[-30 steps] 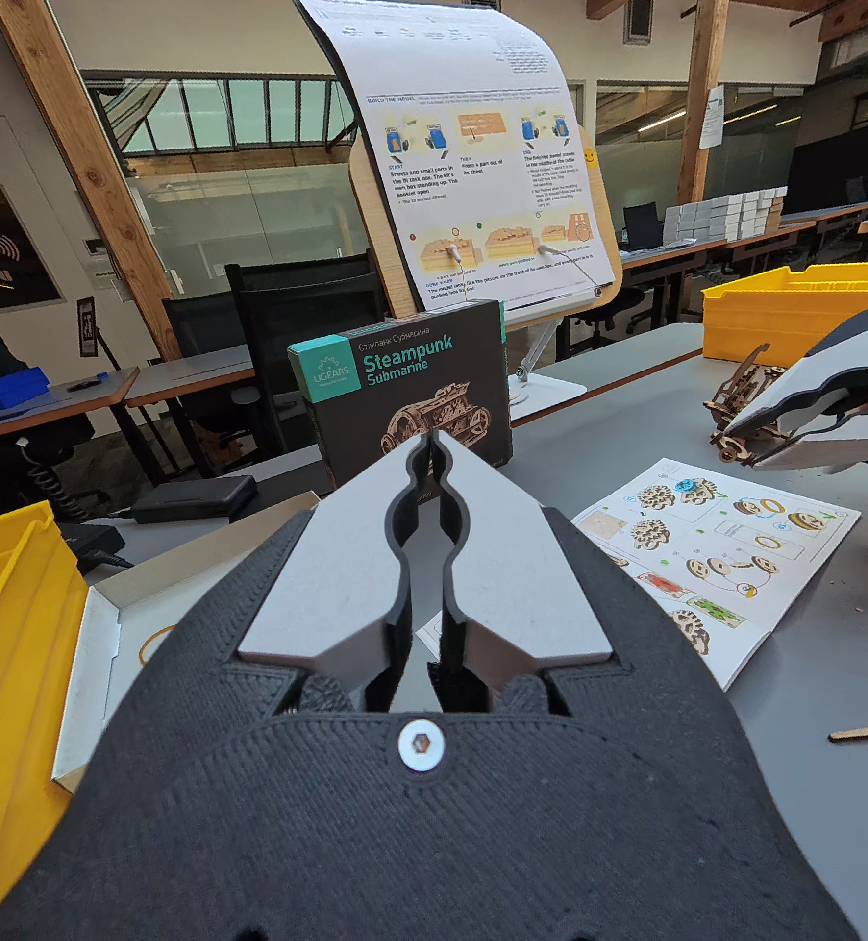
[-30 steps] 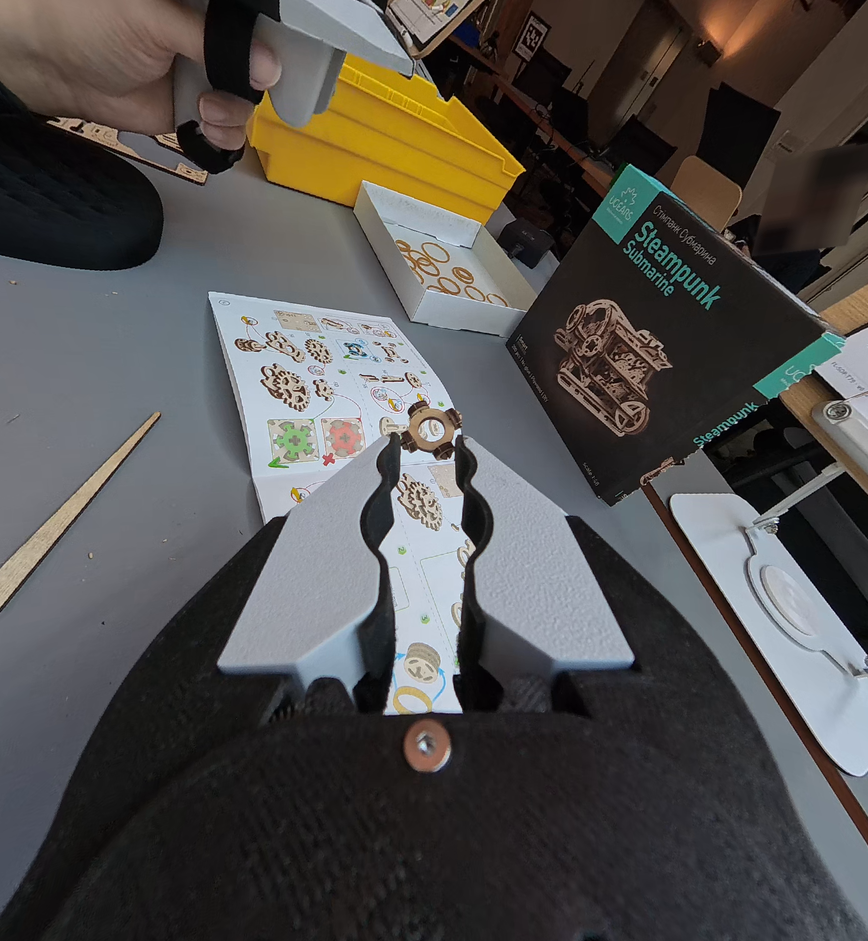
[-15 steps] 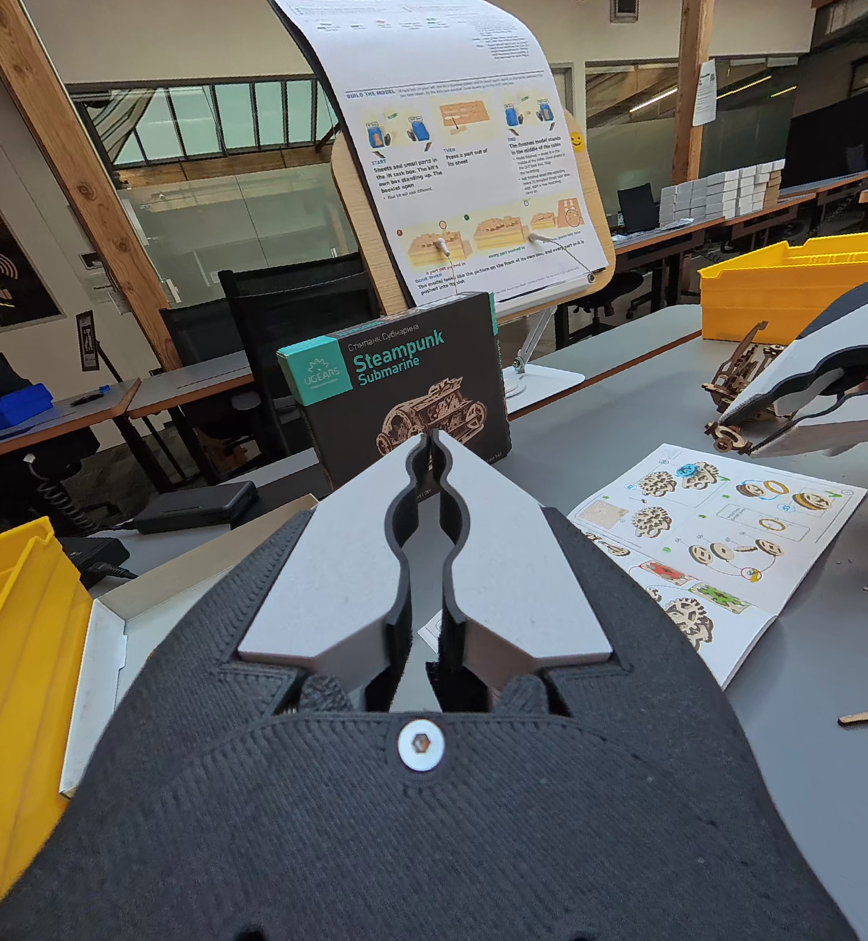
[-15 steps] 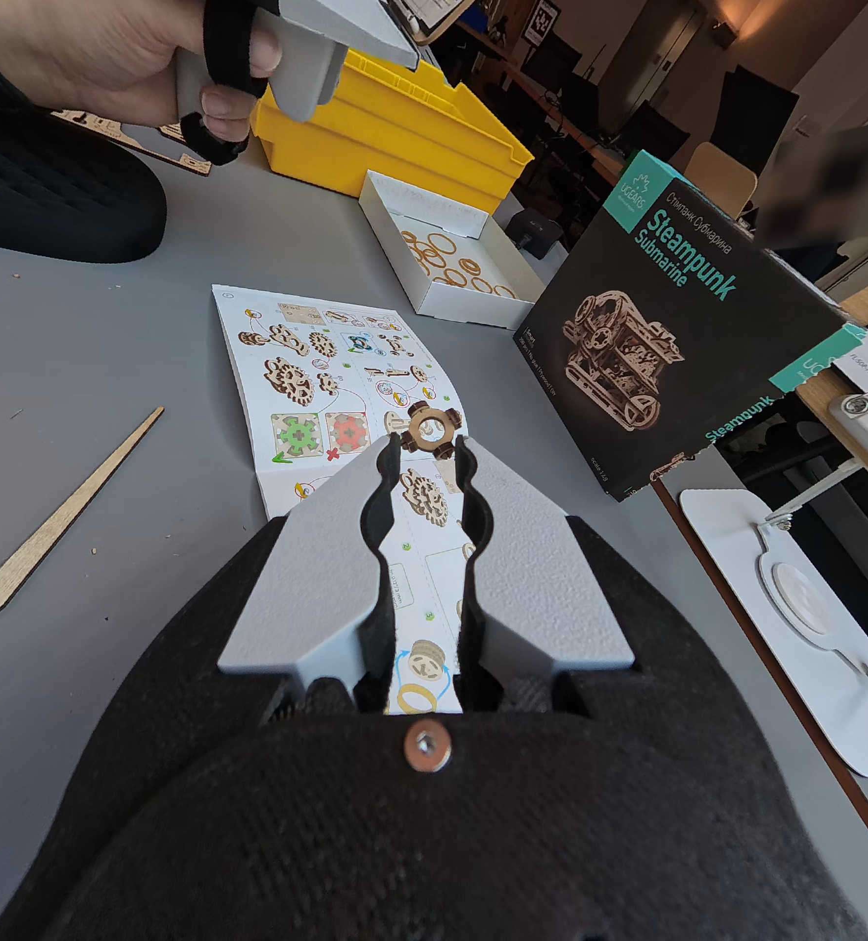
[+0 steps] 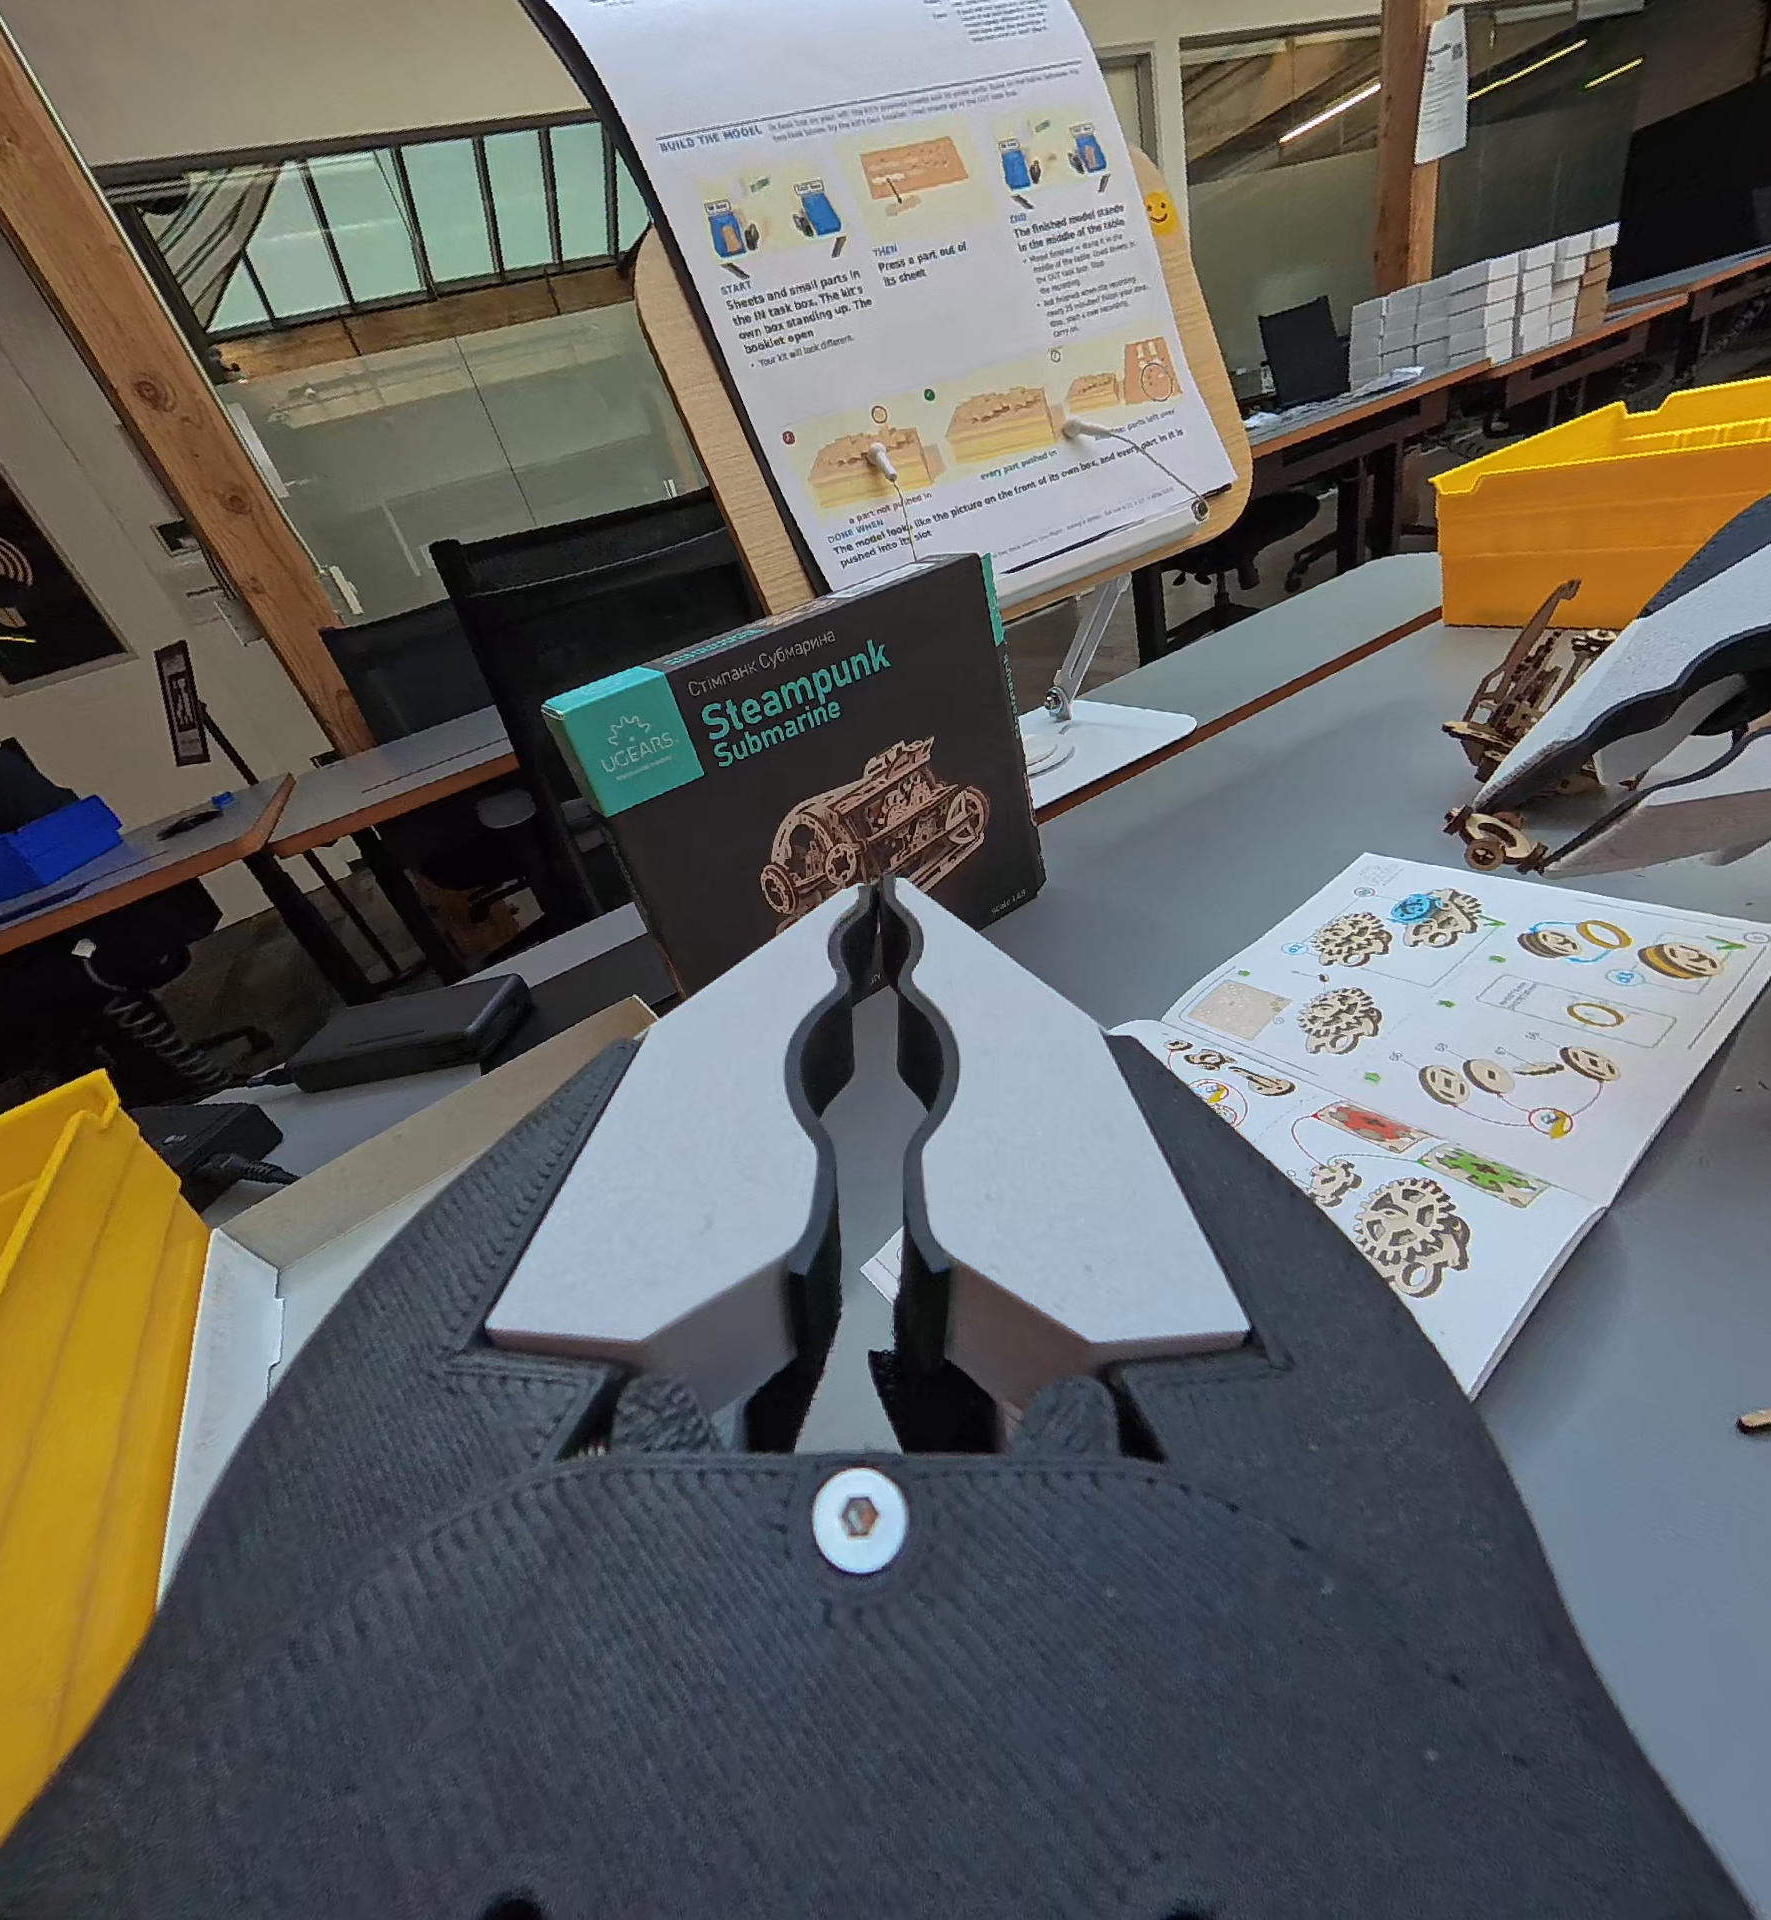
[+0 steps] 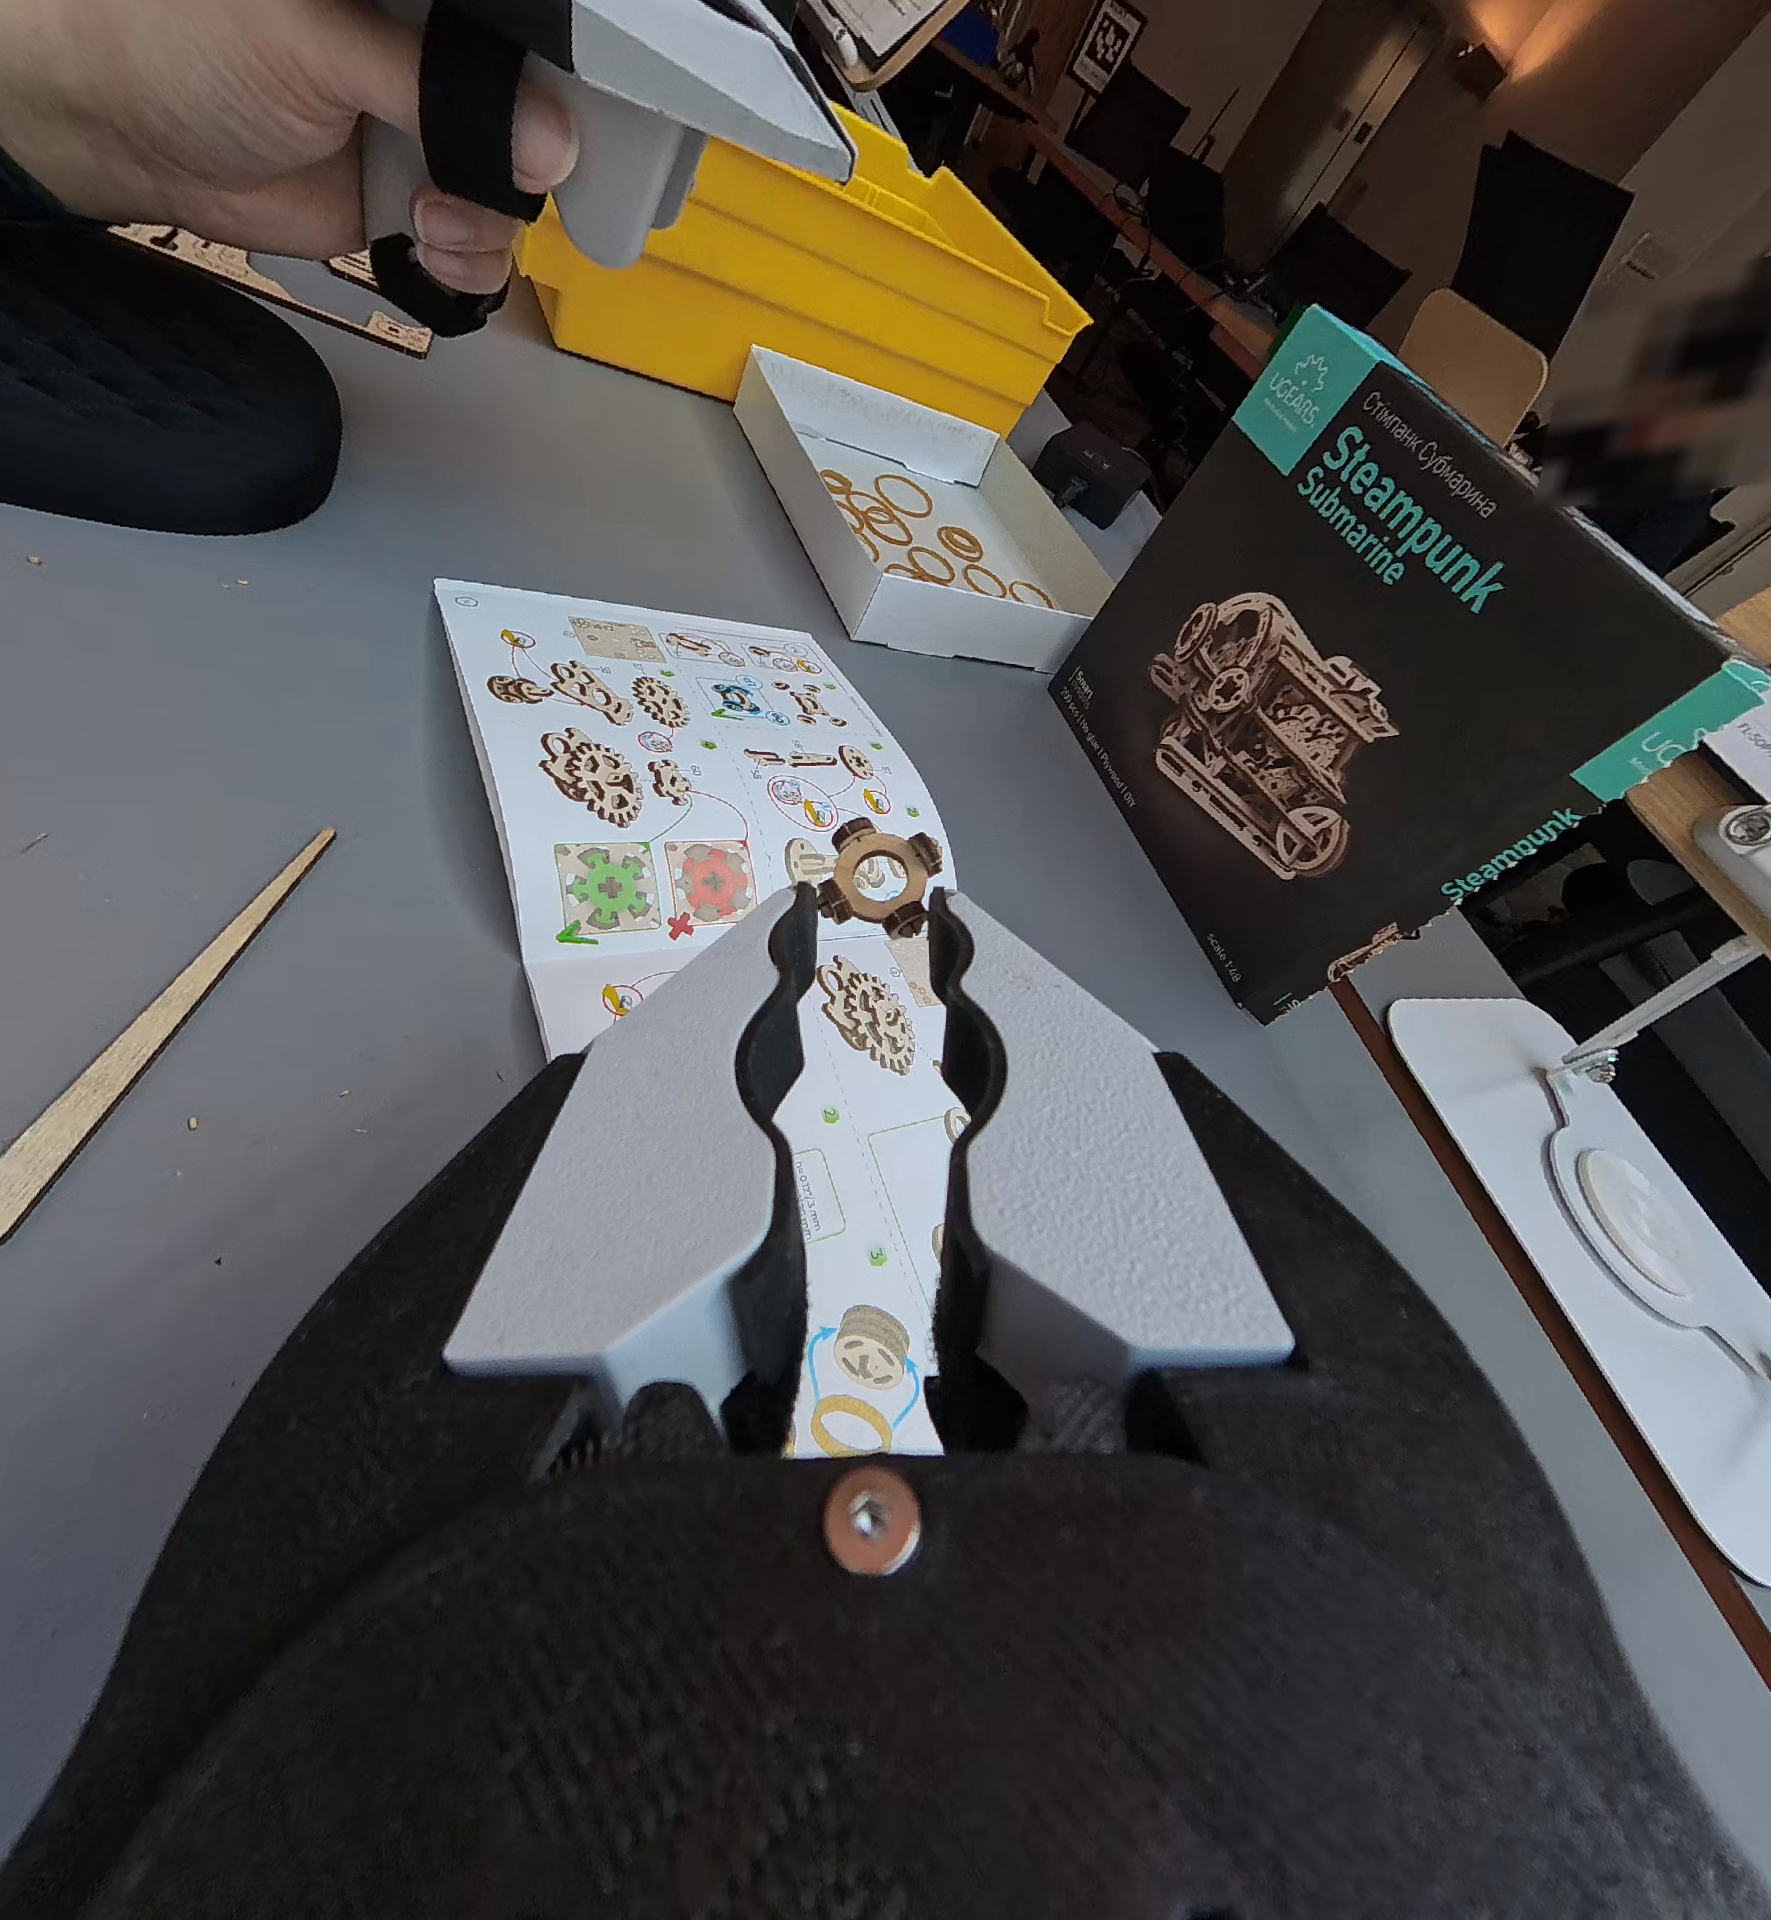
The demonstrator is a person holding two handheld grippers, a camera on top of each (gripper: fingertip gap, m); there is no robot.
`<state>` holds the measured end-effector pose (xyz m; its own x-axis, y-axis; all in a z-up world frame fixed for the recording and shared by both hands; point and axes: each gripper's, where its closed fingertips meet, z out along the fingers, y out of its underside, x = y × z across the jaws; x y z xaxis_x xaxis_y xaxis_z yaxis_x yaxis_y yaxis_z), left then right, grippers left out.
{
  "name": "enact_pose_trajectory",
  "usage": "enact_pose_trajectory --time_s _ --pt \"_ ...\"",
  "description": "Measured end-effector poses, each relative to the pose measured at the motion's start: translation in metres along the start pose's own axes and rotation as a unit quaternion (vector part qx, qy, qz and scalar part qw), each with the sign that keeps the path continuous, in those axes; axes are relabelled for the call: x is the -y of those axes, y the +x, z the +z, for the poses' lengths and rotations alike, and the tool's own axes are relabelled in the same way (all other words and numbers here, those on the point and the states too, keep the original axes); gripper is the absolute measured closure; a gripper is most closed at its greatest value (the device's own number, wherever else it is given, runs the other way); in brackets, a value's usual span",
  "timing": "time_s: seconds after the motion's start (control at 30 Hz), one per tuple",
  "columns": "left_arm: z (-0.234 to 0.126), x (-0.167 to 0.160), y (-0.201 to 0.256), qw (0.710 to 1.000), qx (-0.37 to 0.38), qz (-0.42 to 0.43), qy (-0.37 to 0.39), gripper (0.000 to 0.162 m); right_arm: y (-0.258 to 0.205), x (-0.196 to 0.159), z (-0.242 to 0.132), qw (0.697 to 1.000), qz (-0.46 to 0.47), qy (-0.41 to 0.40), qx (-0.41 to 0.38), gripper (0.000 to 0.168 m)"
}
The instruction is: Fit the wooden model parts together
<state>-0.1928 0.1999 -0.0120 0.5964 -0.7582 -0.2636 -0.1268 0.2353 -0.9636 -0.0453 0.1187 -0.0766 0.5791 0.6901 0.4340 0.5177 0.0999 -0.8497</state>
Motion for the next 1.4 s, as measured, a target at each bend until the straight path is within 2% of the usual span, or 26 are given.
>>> enact_pose_trajectory --time_s 0.3,0.4,0.5,0.6,0.67,0.8,0.97,1.4 --pt "0.0 -0.001 0.001 1.0 0.0 0.005 -0.002 0.162 -0.001 -0.001 0.0 1.0 0.001 -0.004 0.004 0.149" --pt "0.0 -0.001 0.001 1.0 -0.002 0.005 -0.003 0.162 -0.01 0.001 0.0 0.999 0.012 -0.001 0.03 0.149" --pt "0.001 -0.002 0.003 1.0 -0.005 0.006 -0.004 0.162 -0.052 0.028 -0.002 0.982 0.102 0.023 0.156 0.149" --pt "0.002 -0.003 0.004 1.0 -0.006 0.01 -0.008 0.162 -0.116 0.064 -0.015 0.934 0.168 0.033 0.313 0.149" --pt "0.001 -0.002 0.004 1.0 -0.005 0.013 -0.007 0.162 -0.142 0.061 -0.016 0.931 0.131 0.0 0.341 0.149" --pt "0.001 -0.002 0.003 1.0 -0.004 0.012 -0.005 0.162 -0.179 0.034 -0.018 0.921 0.036 -0.074 0.38 0.149" --pt "0.001 -0.001 0.005 1.0 -0.006 0.014 -0.006 0.162 -0.185 0.03 -0.016 0.926 -0.006 -0.076 0.369 0.149" --pt "0.002 -0.003 0.006 1.0 -0.009 0.02 -0.01 0.162 -0.192 0.01 -0.011 0.921 -0.037 -0.109 0.371 0.146"
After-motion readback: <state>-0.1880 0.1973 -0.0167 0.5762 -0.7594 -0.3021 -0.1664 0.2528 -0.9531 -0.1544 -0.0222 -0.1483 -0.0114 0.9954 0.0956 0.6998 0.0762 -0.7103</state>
